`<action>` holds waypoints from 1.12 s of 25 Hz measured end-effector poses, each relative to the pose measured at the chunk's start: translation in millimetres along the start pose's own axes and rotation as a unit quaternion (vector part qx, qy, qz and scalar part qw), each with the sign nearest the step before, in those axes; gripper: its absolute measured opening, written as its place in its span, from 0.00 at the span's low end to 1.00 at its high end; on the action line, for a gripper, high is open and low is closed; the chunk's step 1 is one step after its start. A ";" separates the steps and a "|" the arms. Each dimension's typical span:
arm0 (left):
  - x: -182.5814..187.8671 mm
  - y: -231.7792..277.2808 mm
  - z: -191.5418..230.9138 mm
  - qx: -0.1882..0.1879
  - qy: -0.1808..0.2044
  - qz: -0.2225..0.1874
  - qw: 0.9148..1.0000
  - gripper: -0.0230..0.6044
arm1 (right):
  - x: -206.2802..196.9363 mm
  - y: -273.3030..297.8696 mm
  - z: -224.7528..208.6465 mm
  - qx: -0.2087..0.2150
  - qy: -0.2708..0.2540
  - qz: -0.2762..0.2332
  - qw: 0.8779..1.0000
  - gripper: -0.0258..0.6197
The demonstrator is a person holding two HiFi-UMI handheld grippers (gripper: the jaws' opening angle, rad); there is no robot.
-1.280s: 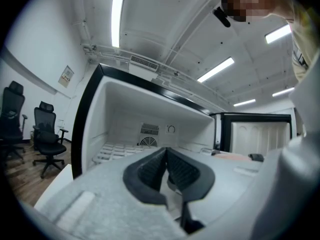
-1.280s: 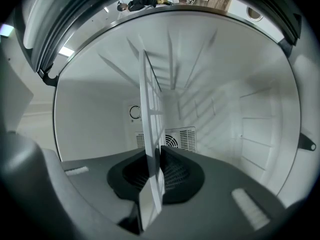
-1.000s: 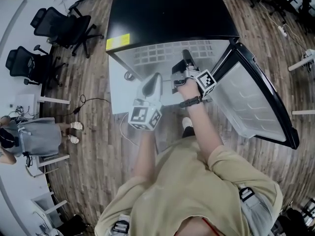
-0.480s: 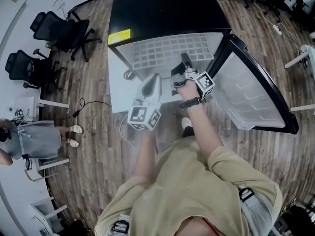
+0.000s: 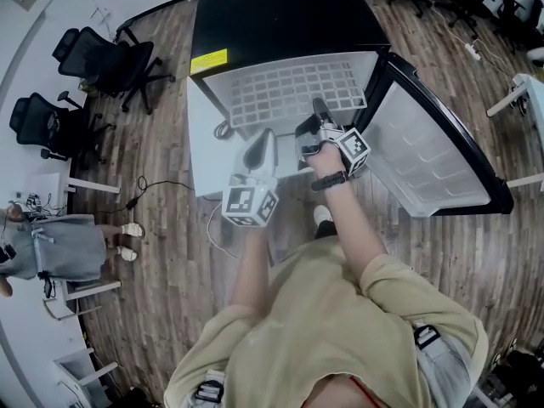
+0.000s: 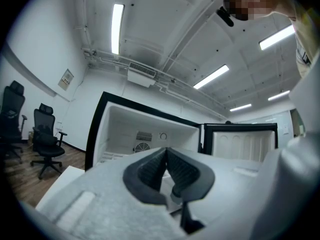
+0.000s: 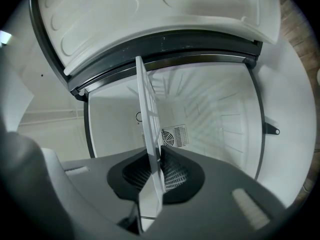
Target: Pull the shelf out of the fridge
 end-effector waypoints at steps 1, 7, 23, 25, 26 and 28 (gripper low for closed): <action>0.5 -1.5 0.8 0.002 0.000 0.000 1.000 0.04 | -0.4 -2.1 0.6 -0.001 0.001 0.000 1.000 0.10; -0.4 -12.1 -0.4 0.000 -0.003 0.004 1.000 0.04 | -2.3 -15.9 4.7 -0.003 -0.003 0.000 1.000 0.10; -1.6 -42.5 -27.0 -0.031 -0.012 0.012 0.999 0.04 | -8.6 -67.9 17.9 -0.007 0.006 0.009 1.000 0.09; -2.1 -49.1 -30.1 -0.033 -0.014 0.011 0.999 0.04 | -9.8 -79.2 20.1 -0.005 0.006 0.014 1.000 0.09; -2.4 -52.9 -31.8 -0.033 -0.016 0.010 0.999 0.04 | -9.6 -85.8 21.1 -0.005 0.006 0.016 1.000 0.09; -3.7 -60.7 -34.6 -0.035 -0.019 0.011 0.999 0.04 | -7.3 -101.7 19.7 -0.018 0.005 0.014 1.000 0.09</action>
Point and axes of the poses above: the fingertips, and each gripper's own axes: y forward along the fingers, z to its left, x out of its top, the point moved 4 cm from there along -y, backward along the fingers, and after that the axes turned 12 degrees about x, right-handed, at the moved point
